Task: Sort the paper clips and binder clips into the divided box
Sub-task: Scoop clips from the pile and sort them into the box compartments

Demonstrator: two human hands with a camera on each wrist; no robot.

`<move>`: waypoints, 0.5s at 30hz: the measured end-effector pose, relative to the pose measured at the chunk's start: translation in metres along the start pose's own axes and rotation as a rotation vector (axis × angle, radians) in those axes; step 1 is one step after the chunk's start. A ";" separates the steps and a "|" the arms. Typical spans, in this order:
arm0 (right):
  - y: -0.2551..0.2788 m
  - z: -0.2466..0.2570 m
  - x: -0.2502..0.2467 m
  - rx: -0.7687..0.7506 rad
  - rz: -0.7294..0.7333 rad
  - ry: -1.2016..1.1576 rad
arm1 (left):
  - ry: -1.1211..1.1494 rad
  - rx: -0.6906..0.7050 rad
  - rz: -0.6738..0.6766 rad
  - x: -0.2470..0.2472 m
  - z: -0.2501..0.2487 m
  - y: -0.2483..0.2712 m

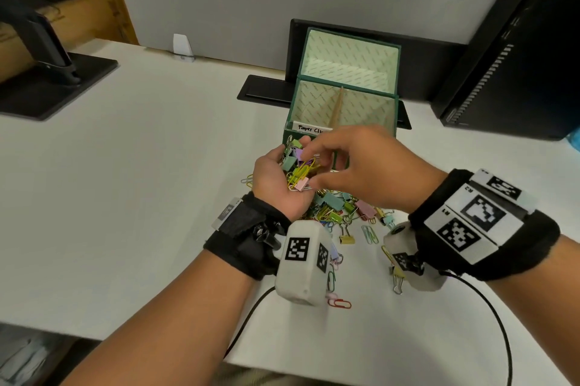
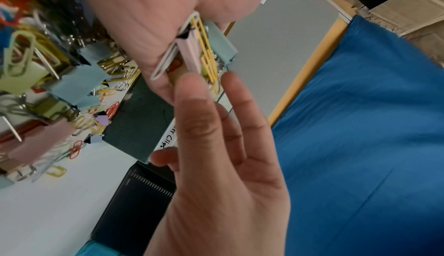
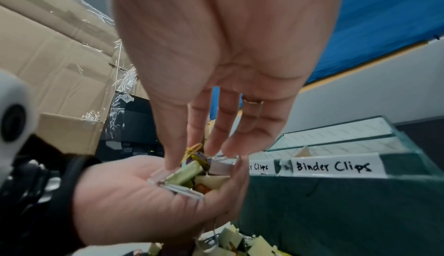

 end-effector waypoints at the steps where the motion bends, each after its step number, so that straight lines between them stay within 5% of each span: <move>1: 0.000 -0.001 0.002 -0.022 -0.007 0.028 | 0.000 0.007 0.000 -0.001 0.000 -0.001; 15: -0.004 -0.009 0.005 -0.047 -0.119 0.006 | 0.066 -0.060 0.055 0.000 0.001 0.004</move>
Point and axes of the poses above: each hand's wrist, its own y-axis away from the middle knuckle, its own x-axis out of the palm, z = x × y, the point moved 1 cm from there along -y, towards the middle knuckle, and after that the axes turned 11 degrees about -z, right-handed, at the moved point
